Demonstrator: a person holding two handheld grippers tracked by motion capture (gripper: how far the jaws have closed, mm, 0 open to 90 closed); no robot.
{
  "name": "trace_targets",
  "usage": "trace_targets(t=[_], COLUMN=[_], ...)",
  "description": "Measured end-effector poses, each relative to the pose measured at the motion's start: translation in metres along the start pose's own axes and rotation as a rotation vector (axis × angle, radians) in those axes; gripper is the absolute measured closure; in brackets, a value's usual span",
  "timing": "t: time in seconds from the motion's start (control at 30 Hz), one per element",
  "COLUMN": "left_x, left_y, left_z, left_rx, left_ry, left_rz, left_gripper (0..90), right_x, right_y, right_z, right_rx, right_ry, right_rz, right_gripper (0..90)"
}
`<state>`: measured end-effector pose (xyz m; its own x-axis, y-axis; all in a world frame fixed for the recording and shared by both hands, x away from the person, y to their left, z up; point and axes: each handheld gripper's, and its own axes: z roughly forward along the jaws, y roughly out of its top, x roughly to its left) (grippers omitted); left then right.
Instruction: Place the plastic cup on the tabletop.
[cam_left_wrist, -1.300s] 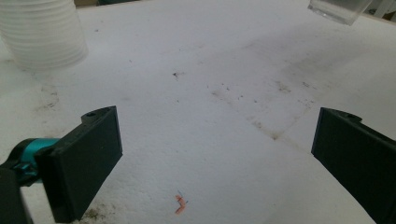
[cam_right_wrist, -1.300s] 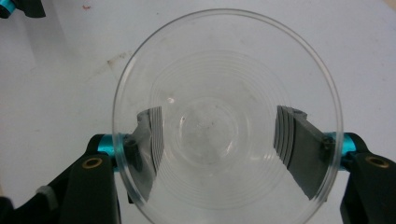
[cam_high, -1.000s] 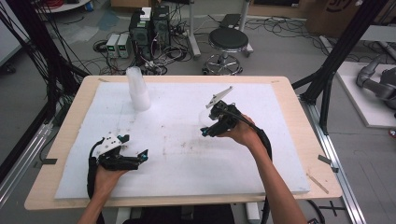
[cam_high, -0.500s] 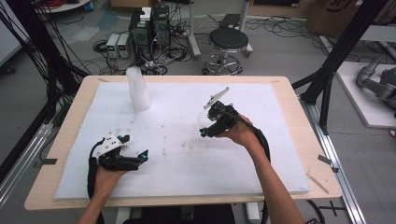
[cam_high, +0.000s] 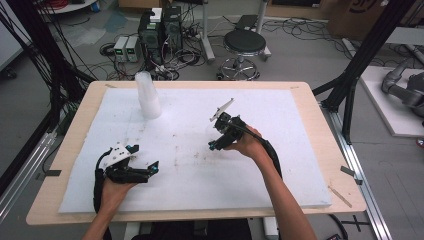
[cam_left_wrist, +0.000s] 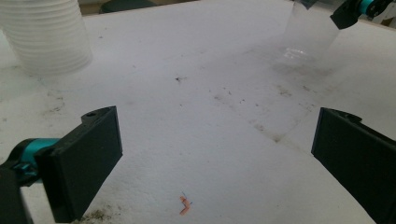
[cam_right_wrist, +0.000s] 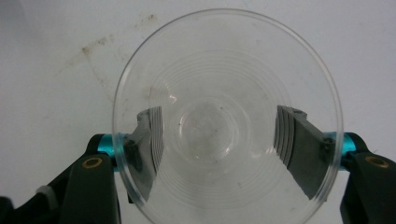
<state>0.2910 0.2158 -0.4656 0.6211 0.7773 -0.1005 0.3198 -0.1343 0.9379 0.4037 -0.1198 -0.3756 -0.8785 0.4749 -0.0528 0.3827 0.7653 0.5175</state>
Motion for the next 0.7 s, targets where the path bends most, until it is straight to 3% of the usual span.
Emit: trace_targets(t=[0.3, 0.6, 0.7], left_x=[0.001, 0.000, 0.001], left_y=[0.000, 0.000, 0.000], left_z=[0.001, 0.000, 0.000], left_rx=[0.004, 0.004, 0.002], left_ry=[0.001, 0.000, 0.000], left_rz=[-0.003, 0.002, -0.003], left_gripper=[1.7, 1.8, 1.8], right_x=[0.004, 0.006, 0.005], right_y=[0.002, 0.003, 0.003], right_z=[0.017, 0.020, 0.021], right_rx=[0.052, 0.052, 0.053], right_ry=[-0.014, -0.036, -0.037], right_rz=[-0.026, -0.034, -0.029], right_gripper=[33.3, 33.5, 28.0])
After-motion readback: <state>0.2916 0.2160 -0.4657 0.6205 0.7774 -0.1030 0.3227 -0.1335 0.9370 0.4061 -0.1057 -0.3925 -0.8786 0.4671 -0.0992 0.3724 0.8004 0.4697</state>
